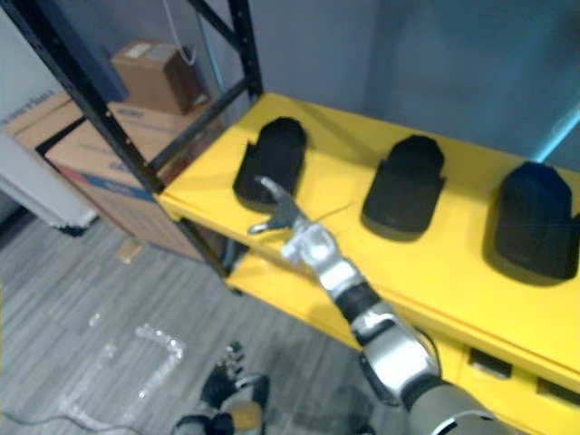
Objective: Walk over and take plastic housings, then place them on the shelf
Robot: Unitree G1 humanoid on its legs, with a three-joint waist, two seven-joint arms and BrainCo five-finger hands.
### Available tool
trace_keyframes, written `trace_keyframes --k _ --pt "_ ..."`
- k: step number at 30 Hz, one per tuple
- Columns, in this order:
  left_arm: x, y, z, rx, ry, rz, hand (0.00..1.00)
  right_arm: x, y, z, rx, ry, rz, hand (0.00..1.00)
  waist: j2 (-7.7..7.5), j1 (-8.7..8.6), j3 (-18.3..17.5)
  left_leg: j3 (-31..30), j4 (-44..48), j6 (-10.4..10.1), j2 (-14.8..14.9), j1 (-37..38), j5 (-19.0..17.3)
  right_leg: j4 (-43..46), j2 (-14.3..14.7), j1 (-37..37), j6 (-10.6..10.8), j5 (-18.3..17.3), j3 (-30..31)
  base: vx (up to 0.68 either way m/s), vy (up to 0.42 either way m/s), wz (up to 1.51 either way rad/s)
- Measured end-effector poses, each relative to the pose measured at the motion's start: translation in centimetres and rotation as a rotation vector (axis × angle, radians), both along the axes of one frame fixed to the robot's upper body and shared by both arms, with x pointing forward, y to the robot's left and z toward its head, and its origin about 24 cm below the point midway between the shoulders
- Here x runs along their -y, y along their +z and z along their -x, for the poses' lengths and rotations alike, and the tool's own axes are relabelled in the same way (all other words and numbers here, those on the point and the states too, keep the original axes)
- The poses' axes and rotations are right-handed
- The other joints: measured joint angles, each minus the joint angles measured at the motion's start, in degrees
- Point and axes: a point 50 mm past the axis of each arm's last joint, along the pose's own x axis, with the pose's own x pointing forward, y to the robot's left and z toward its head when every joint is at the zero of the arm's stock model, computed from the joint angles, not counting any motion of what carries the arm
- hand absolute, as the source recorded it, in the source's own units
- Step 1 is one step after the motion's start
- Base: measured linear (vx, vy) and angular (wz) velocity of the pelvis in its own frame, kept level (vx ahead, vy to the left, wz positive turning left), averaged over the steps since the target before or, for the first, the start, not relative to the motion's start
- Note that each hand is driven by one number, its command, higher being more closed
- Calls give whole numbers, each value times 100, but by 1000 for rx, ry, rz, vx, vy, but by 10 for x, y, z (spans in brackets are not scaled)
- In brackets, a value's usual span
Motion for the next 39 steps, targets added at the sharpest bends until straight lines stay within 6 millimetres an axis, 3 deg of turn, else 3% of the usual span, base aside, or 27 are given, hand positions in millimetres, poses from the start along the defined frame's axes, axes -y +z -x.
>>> trace_keyframes --k 7,13,20,26,29,33,39 --pt "0 -1 0 -7 12 -7 0 -4 14 3 194 52 100 0 -16 9 11 -2 0 0 2 -1 0 -10 4 5 0 1 -3 0 0 0" --pt "0 -1 0 -11 12 -9 0 -7 26 -5 242 83 203 0 -17 38 11 -24 1 0 5 -2 0 -25 13 26 -1 3 -27 0 0 0" --pt "-1 -1 0 -13 14 -12 0 2 18 -8 213 84 266 0 -17 128 11 -73 1 -1 3 -24 1 -32 16 42 0 4 -80 0 0 2" --pt "0 -1 0 -20 12 -11 0 -9 24 -6 291 175 406 0 -17 154 11 -142 2 -8 7 -88 6 -71 32 41 2 10 -152 0 -5 5" --pt "0 1 -2 -13 11 -9 0 -11 21 -9 247 162 440 0 -16 196 11 -146 3 -8 7 -94 6 -90 37 44 4 12 -158 0 0 0" --pt "1 3 -4 -10 9 -7 0 1 8 -17 140 74 506 0 -2 279 19 -155 4 -8 3 -101 6 -90 35 43 5 13 -164 0 0 0" --pt "1 4 -6 -4 12 -4 0 15 13 -27 96 -11 525 0 103 296 158 -184 119 -7 -1 -170 5 -39 24 20 -2 -2 -183 -18 -5 2"
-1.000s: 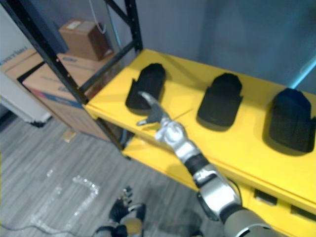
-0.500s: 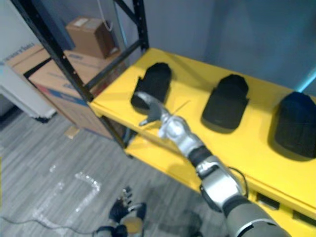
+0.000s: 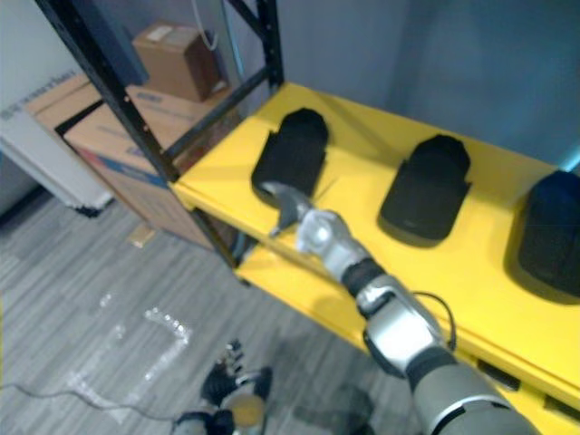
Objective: Walk over and take plastic housings, then place them on the shelf
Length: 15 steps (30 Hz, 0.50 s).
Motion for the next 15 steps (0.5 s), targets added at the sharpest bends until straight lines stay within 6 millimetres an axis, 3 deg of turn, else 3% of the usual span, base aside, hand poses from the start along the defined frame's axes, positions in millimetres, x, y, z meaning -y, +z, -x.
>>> trace_keyframes --k 10,15 --pt "-2 2 -3 6 49 18 0 18 15 -13 25 -192 -103 0 3 33 109 18 5 0 1 -47 0 59 -20 -86 -1 -3 19 -5 -5 -1" --pt "-1 8 -8 34 59 19 0 19 17 -13 41 -199 -118 0 23 14 176 28 7 0 2 -35 0 94 -31 -96 -2 -19 32 1 -2 -1"
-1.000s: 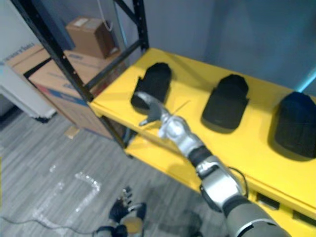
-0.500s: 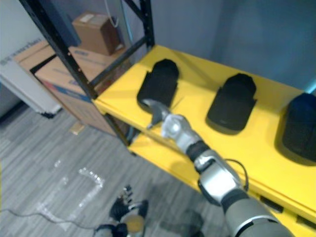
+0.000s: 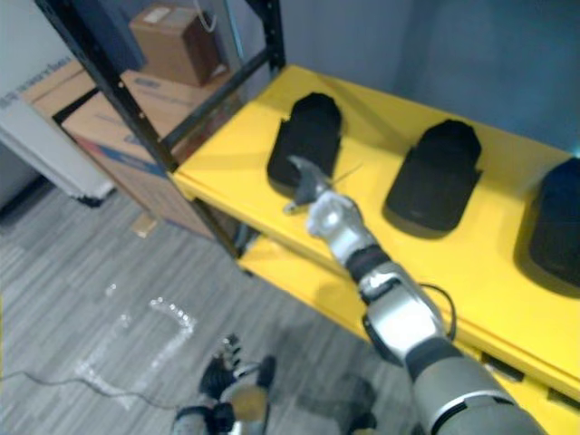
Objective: Walk over and take plastic housings, then place them on the shelf
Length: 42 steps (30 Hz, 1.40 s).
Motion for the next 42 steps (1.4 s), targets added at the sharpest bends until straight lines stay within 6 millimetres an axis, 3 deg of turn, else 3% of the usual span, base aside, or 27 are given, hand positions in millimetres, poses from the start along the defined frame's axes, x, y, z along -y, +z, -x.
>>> trace_keyframes --k 23,42 --pt "9 -1 2 -21 27 27 0 -2 5 0 56 -146 -55 0 38 12 121 68 7 0 -18 14 0 342 -123 -194 -14 -182 131 -2 -3 -1" --pt "15 -1 2 -28 42 38 0 8 9 -2 112 -270 -37 0 35 -3 250 123 78 1 -68 5 0 417 -197 -221 12 -181 159 -12 -5 0"
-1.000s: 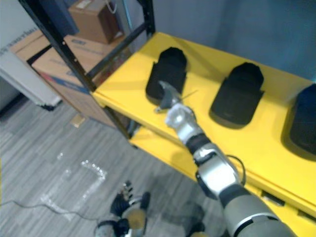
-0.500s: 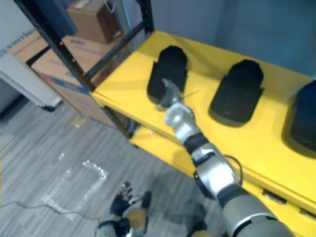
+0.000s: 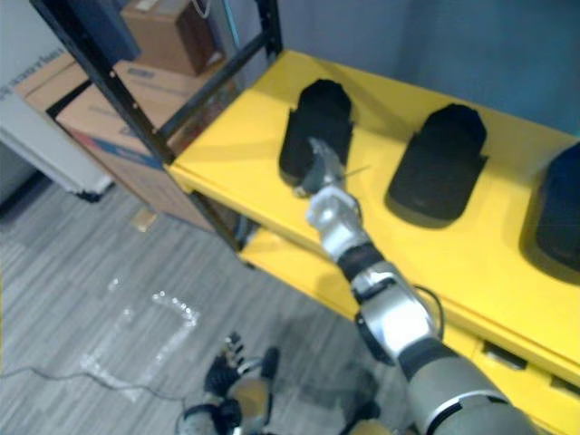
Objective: Walk over and take plastic housings, then place them on the shelf
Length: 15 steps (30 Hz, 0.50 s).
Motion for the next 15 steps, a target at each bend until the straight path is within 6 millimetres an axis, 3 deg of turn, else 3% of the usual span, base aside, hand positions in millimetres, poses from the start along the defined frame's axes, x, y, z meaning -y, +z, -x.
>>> trace_keyframes --k 15 --pt "4 0 0 1 -8 5 0 5 1 -1 26 -10 -29 0 -4 -43 -2 60 6 0 -35 -1 1 44 -62 -59 15 12 57 -3 -4 -1"
